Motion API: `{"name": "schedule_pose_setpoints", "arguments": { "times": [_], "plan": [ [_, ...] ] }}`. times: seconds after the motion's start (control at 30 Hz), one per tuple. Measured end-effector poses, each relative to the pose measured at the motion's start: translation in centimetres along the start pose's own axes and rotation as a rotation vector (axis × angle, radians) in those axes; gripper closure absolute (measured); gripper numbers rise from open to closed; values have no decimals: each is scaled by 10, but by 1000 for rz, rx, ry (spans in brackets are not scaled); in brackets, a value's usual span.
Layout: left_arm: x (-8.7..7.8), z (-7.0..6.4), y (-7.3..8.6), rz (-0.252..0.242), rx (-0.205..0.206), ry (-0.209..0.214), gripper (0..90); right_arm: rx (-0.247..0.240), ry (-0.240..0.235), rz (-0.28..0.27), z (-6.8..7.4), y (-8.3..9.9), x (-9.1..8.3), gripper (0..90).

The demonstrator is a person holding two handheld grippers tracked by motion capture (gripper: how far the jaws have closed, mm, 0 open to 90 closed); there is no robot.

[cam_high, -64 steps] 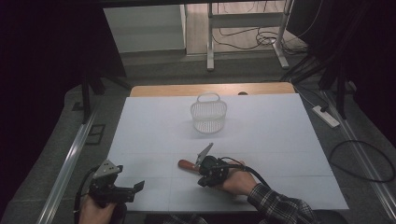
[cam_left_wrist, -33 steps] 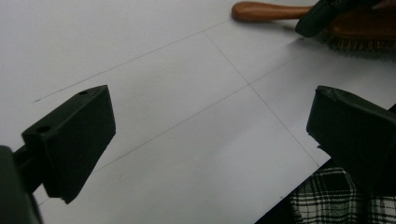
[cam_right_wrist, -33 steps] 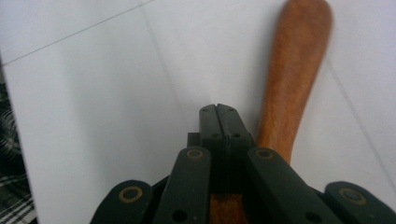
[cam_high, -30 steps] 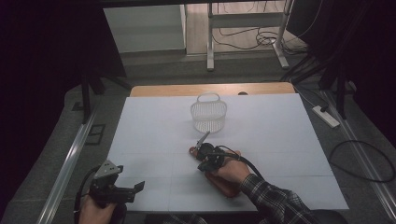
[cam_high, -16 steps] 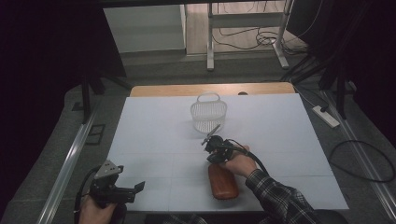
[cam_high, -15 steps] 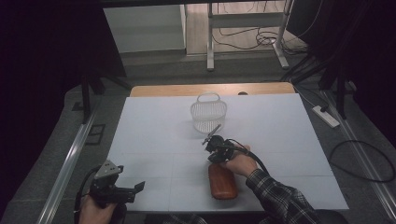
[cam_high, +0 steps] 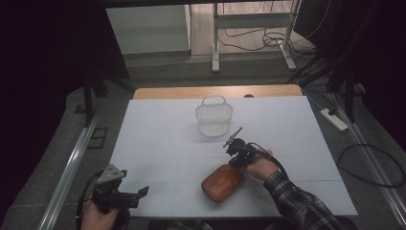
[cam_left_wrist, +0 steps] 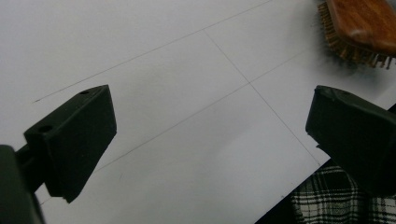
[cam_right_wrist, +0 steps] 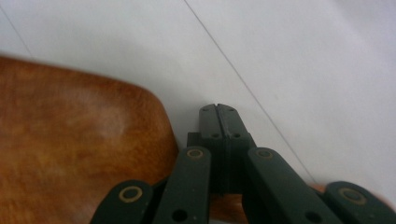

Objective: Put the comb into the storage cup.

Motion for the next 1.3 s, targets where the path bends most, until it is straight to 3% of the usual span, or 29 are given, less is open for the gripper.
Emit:
{"name": "schedule_pose_setpoints", "arguments": {
  "times": [0.63,1.13,1.3],
  "plan": [
    [1,-1,0,8,5,-4,30,56,-17,7,-7,61,-25,894],
    [1,-1,-1,11,10,-7,32,21,-69,-8,17,86,-36,894],
    [2,-1,-1,13,13,-8,32,7,-59,-13,22,85,-36,894]
  ]
}}
Point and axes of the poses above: each handheld gripper's, and its own axes: x roughly forward along the jaws, y roughly out of its underside, z roughly to its left, the point moved 3 cm from there along x, roughly forward along the jaws, and after that the axes turned 1 degree about y, right-handed, at the moved point
